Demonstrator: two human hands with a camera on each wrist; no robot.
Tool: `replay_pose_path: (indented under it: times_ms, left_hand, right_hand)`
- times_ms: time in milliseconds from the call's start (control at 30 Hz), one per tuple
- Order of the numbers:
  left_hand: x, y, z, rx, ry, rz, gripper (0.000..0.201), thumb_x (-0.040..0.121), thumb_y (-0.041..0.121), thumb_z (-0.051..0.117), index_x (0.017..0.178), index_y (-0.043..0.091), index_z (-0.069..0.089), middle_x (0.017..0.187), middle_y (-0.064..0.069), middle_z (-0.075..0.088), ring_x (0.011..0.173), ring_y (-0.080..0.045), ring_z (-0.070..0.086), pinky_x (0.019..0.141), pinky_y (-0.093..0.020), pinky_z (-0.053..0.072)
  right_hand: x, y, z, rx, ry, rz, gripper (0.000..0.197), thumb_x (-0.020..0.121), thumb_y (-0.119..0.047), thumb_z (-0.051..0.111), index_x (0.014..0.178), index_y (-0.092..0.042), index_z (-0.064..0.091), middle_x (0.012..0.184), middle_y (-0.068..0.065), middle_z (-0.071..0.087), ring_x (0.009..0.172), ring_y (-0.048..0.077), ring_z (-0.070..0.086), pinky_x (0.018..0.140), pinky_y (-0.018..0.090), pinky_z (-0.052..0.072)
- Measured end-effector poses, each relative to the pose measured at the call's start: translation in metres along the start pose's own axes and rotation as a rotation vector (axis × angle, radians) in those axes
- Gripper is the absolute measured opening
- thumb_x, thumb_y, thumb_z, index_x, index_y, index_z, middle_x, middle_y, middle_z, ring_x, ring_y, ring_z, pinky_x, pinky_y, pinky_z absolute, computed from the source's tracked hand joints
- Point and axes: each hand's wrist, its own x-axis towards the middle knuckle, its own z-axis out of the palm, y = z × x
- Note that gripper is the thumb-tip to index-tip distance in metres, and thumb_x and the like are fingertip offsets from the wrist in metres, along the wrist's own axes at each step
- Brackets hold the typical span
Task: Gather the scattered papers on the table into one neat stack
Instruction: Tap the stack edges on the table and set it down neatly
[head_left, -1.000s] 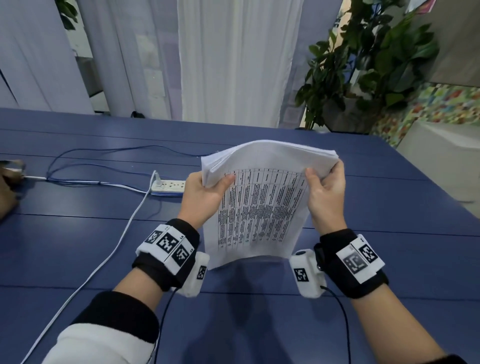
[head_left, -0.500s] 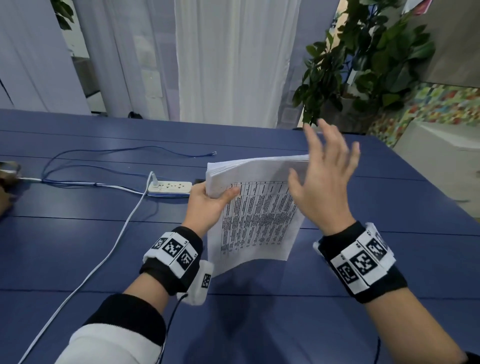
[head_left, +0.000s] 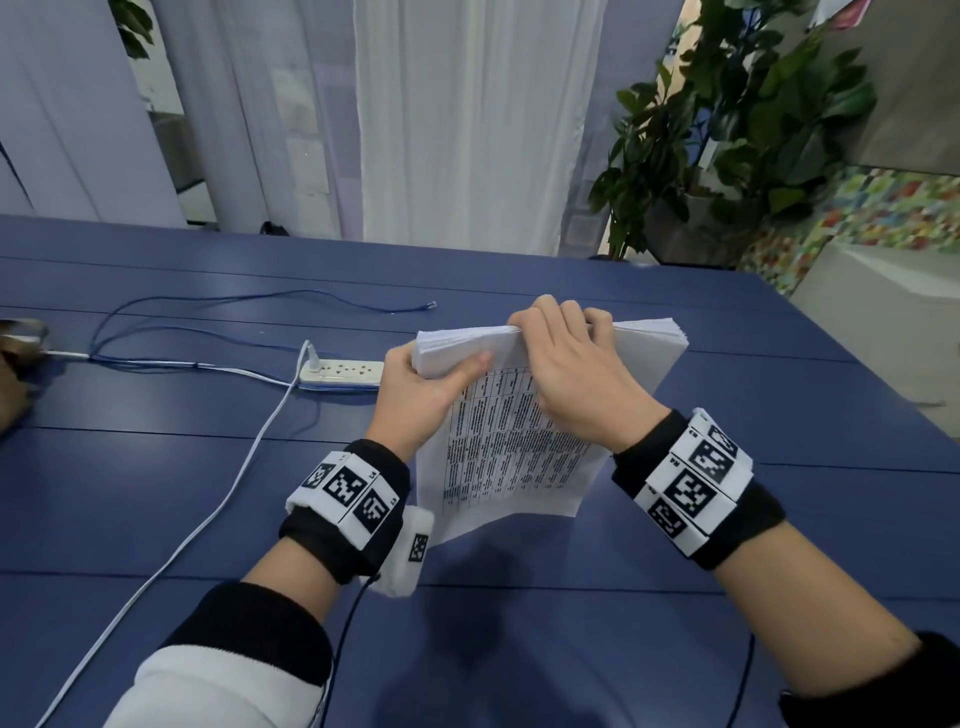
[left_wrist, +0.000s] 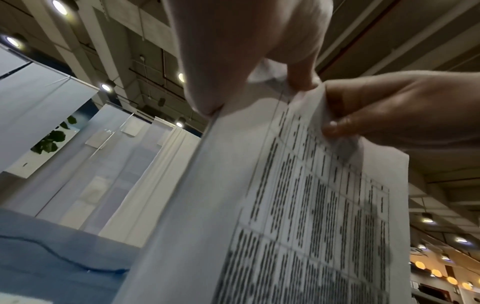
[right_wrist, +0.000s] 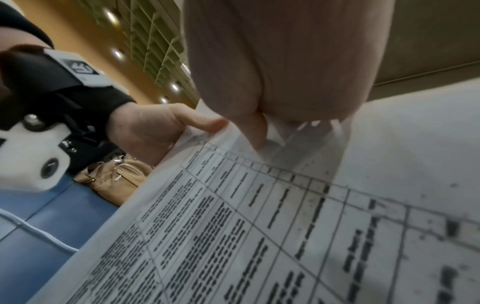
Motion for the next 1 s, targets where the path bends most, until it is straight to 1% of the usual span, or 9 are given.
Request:
replay_pose_path:
  times_ms: [100, 200, 333, 500, 567, 633, 700, 833, 1000]
  left_hand:
    - [0.003, 0.011, 0.0, 0.003, -0.065, 0.115, 0.015, 0.082, 0.009, 0.065, 0.084, 0.023, 0.069, 0.076, 0.019, 0.071, 0.075, 0.004, 0.063, 0.068, -0.012, 0.05]
    - [0.002, 0.012, 0.0, -0.019, -0.061, 0.137, 0.015, 0.085, 0.008, 0.063, 0.084, 0.021, 0.069, 0.077, 0.019, 0.071, 0.075, 0.004, 0.062, 0.068, -0.012, 0.049]
    - [0.001, 0.011, 0.001, -0.032, -0.05, 0.13, 0.015, 0.084, 0.008, 0.063, 0.084, 0.022, 0.069, 0.076, 0.019, 0.071, 0.076, 0.003, 0.063, 0.069, -0.013, 0.05]
    - [0.002, 0.009, 0.001, -0.029, -0.05, 0.121, 0.014, 0.084, 0.009, 0.064, 0.083, 0.022, 0.068, 0.074, 0.017, 0.07, 0.074, 0.004, 0.062, 0.067, -0.011, 0.05]
    - [0.003, 0.008, -0.002, -0.016, -0.038, 0.121, 0.013, 0.083, 0.009, 0.065, 0.084, 0.022, 0.066, 0.078, 0.013, 0.068, 0.073, 0.005, 0.062, 0.065, -0.01, 0.048]
    - [0.006, 0.006, -0.006, -0.025, -0.041, 0.085, 0.015, 0.081, 0.007, 0.067, 0.087, 0.021, 0.065, 0.085, 0.007, 0.066, 0.072, 0.004, 0.062, 0.064, -0.011, 0.049]
    - [0.008, 0.003, -0.008, -0.035, -0.063, 0.037, 0.023, 0.077, 0.005, 0.07, 0.09, 0.023, 0.063, 0.088, 0.004, 0.065, 0.072, 0.002, 0.063, 0.065, -0.014, 0.051]
    - [0.012, 0.0, 0.001, -0.047, 0.018, -0.008, 0.027, 0.072, 0.003, 0.074, 0.087, 0.021, 0.061, 0.086, 0.005, 0.064, 0.07, 0.002, 0.064, 0.064, -0.014, 0.053]
    - [0.025, 0.02, 0.003, -0.034, 0.114, 0.073, 0.017, 0.072, 0.009, 0.076, 0.085, 0.011, 0.065, 0.081, 0.002, 0.069, 0.073, -0.008, 0.068, 0.068, -0.02, 0.055]
  right_hand:
    - [0.0, 0.003, -0.002, -0.007, 0.013, -0.022, 0.041, 0.071, -0.006, 0.03, 0.108, -0.012, 0.045, 0.092, 0.006, 0.053, 0.082, 0.02, 0.038, 0.075, 0.034, 0.024]
    - [-0.008, 0.018, -0.01, -0.026, -0.049, 0.026, 0.03, 0.079, -0.003, 0.05, 0.107, -0.013, 0.049, 0.091, 0.004, 0.052, 0.081, 0.025, 0.049, 0.075, 0.034, 0.022]
    - [-0.021, 0.058, -0.028, 0.136, -0.192, 0.216, 0.02, 0.093, -0.023, 0.051, 0.109, -0.011, 0.056, 0.102, 0.002, 0.057, 0.098, 0.025, 0.05, 0.086, 0.032, 0.022]
    - [-0.037, 0.076, -0.03, 0.889, 0.167, 0.507, 0.019, 0.065, -0.016, 0.082, 0.071, -0.018, 0.064, 0.063, -0.015, 0.065, 0.064, -0.003, 0.056, 0.061, 0.009, 0.042]
    - [-0.042, 0.074, -0.013, 1.209, 0.236, 0.659, 0.028, 0.055, -0.016, 0.083, 0.074, -0.015, 0.063, 0.063, -0.017, 0.068, 0.062, -0.004, 0.06, 0.06, 0.011, 0.047]
    - [-0.046, 0.069, 0.011, 1.404, 0.187, 0.779, 0.048, 0.044, -0.03, 0.088, 0.082, -0.013, 0.065, 0.072, -0.013, 0.073, 0.07, 0.0, 0.067, 0.064, 0.014, 0.052]
    - [-0.047, 0.061, 0.031, 1.476, 0.12, 0.82, 0.054, 0.035, -0.039, 0.09, 0.08, -0.014, 0.072, 0.076, -0.007, 0.075, 0.074, 0.006, 0.07, 0.066, 0.017, 0.054]
    - [-0.034, 0.052, 0.043, 1.525, 0.161, 0.843, 0.035, 0.035, -0.031, 0.085, 0.066, -0.018, 0.075, 0.07, -0.007, 0.074, 0.069, 0.005, 0.07, 0.063, 0.018, 0.054]
    - [-0.016, 0.051, 0.03, 1.524, 0.298, 0.839, 0.053, 0.036, -0.036, 0.087, 0.081, -0.015, 0.069, 0.075, -0.006, 0.075, 0.075, 0.009, 0.07, 0.066, 0.024, 0.055]
